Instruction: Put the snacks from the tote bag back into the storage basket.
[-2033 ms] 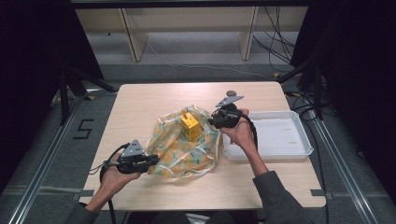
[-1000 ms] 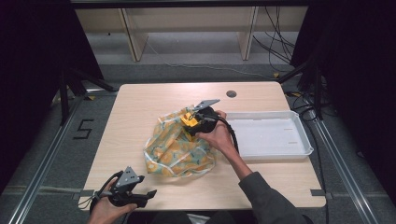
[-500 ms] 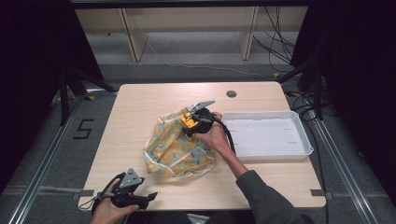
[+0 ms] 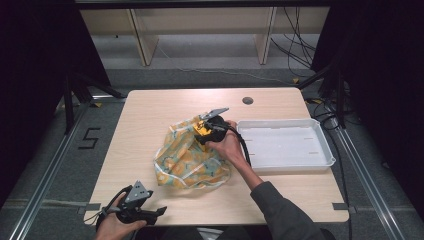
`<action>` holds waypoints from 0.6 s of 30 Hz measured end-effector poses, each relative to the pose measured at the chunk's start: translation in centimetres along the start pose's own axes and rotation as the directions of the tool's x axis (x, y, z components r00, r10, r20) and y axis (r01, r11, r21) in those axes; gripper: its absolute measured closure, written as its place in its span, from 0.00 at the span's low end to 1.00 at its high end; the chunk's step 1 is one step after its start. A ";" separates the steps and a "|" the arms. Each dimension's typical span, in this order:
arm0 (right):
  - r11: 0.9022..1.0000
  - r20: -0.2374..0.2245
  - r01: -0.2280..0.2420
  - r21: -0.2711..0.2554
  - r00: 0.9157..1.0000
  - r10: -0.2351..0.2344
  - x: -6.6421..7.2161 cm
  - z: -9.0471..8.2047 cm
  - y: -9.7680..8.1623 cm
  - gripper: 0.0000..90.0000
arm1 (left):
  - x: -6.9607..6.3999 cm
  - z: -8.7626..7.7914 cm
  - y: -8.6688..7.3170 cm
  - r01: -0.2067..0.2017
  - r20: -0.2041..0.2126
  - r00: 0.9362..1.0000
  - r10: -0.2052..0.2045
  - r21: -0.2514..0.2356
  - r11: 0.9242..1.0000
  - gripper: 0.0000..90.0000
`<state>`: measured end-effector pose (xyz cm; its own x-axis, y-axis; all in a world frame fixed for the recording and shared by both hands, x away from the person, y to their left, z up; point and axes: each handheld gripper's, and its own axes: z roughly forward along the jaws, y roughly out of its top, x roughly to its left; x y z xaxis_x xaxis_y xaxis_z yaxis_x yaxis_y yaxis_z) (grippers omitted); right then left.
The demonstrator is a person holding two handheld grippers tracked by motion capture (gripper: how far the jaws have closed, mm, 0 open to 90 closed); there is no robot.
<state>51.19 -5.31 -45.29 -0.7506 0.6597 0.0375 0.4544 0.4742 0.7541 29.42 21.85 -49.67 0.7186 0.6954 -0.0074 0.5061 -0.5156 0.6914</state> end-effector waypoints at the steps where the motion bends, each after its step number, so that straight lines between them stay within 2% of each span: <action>1: 1.000 0.000 0.000 0.000 1.000 0.000 0.0 0.0 0.0 0.46 | -0.1 0.1 0.0 0.015 0.001 1.000 -0.015 -0.006 1.000 0.28; 2: 0.999 0.004 -0.020 0.025 1.000 0.020 0.1 -0.2 0.0 0.47 | -0.3 0.2 -0.1 0.027 0.012 1.000 -0.027 -0.011 1.000 0.28; 3: 1.000 0.005 -0.015 0.025 1.000 0.015 0.1 -0.1 0.0 0.47 | -0.4 0.3 -0.1 0.037 0.014 0.999 -0.037 -0.014 0.999 0.28; 4: 0.999 0.004 -0.034 0.038 0.999 0.034 0.2 -0.2 0.1 0.47 | -0.3 0.2 -0.1 0.022 0.017 1.000 -0.022 0.000 1.000 0.28; 5: 0.999 0.015 -0.036 0.012 0.999 0.036 0.3 0.1 -0.1 0.47 | -0.2 0.2 0.0 0.018 0.012 1.000 -0.018 0.003 1.000 0.28; 6: 0.999 0.018 -0.023 0.024 1.000 0.023 0.2 0.1 -0.1 0.47 | -0.2 0.2 0.0 0.017 0.010 1.000 -0.017 0.003 1.000 0.28; 7: 1.000 0.018 -0.025 0.015 1.000 0.025 0.3 0.3 -0.2 0.47 | -0.2 0.2 0.0 0.024 0.016 1.000 -0.024 -0.002 1.000 0.28; 8: 1.000 0.009 0.003 0.031 1.000 -0.003 0.2 0.4 -0.3 0.48 | -0.2 0.3 -0.1 0.025 0.012 1.000 -0.025 -0.007 1.000 0.28; 9: 1.000 0.009 0.003 0.031 1.000 -0.003 0.2 0.4 -0.3 0.48 | -0.2 0.2 0.0 0.024 0.017 1.000 -0.024 -0.004 1.000 0.28; 10: 0.999 0.022 -0.019 0.035 1.000 0.018 0.2 0.3 -0.3 0.50 | -0.2 0.3 0.0 0.024 0.017 1.000 -0.024 -0.005 1.000 0.28; 11: 1.000 0.041 -0.012 0.005 0.999 0.012 0.3 0.5 -0.4 0.52 | -0.3 0.3 0.0 0.025 0.019 1.000 -0.025 -0.003 1.000 0.28; 12: 1.000 0.046 0.002 0.002 0.999 -0.002 0.4 0.4 -0.4 0.53 | -0.3 0.4 0.0 0.027 0.021 0.999 -0.027 -0.005 1.000 0.29; 13: 0.999 0.049 0.019 0.026 0.999 -0.020 0.4 0.1 -0.2 0.55 | -0.4 0.5 0.0 0.040 0.024 0.999 -0.040 -0.018 0.999 0.29; 14: 0.999 0.056 0.022 0.025 0.998 -0.023 0.6 0.1 -0.2 0.55 | -0.3 0.5 0.0 0.017 0.024 1.000 -0.017 -0.012 1.000 0.29; 15: 0.999 0.069 0.036 0.006 0.997 -0.036 0.6 0.3 -0.3 0.56 | -0.3 0.5 0.0 0.018 0.024 1.000 -0.018 -0.015 1.000 0.28; 17: 0.999 0.063 0.032 0.023 0.997 -0.033 0.5 0.1 -0.2 0.56 | -0.2 0.4 0.1 0.001 0.022 1.000 -0.001 -0.004 1.000 0.29; 18: 1.000 0.072 0.028 0.002 0.997 -0.028 0.6 0.3 -0.3 0.56 | -0.1 0.4 0.1 -0.002 0.019 1.000 0.002 -0.004 1.000 0.28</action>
<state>50.70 -4.90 -45.67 -0.7264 0.6865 -0.0310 0.4341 0.4934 0.7537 29.54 21.56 -49.88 0.7286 0.6847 -0.0195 0.5029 -0.5153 0.6940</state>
